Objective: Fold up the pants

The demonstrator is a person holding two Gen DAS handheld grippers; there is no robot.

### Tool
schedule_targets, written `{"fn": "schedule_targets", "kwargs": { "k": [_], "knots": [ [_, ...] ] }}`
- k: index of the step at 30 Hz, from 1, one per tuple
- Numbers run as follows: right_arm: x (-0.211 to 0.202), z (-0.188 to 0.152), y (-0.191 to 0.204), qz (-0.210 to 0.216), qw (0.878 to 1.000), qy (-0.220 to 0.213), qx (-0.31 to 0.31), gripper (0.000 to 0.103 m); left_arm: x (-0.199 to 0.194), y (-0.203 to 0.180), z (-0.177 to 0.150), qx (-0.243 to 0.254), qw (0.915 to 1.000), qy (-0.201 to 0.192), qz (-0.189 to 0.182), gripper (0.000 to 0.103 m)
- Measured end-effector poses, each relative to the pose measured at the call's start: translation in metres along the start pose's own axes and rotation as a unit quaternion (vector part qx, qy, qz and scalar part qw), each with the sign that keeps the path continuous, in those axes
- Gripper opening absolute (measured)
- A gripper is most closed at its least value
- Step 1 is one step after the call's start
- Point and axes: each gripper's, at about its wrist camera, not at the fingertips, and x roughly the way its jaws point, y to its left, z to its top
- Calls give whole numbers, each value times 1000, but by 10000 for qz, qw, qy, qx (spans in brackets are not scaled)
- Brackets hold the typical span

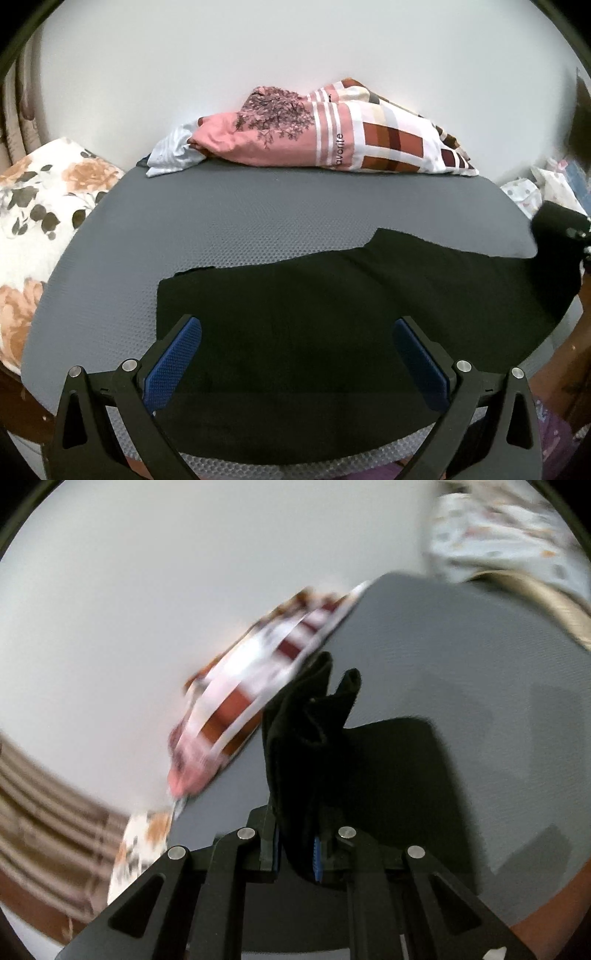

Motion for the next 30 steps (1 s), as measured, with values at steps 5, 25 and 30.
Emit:
{"fn": "schedule_targets", "kwargs": {
  "k": [5,25,30],
  "knots": [
    [58,-58,55,122,9944,789,-694,12,3,3,0,-160,9997,95,-137,102],
    [133,-157,100,-757,9527,1707,-2397,13,18,2,-1,-356,9972,485,-434,102],
    [137,-172,109,-821,9432,1739,-2709,13,21,1,-2,-356,9968,579,-429,102]
  ]
}}
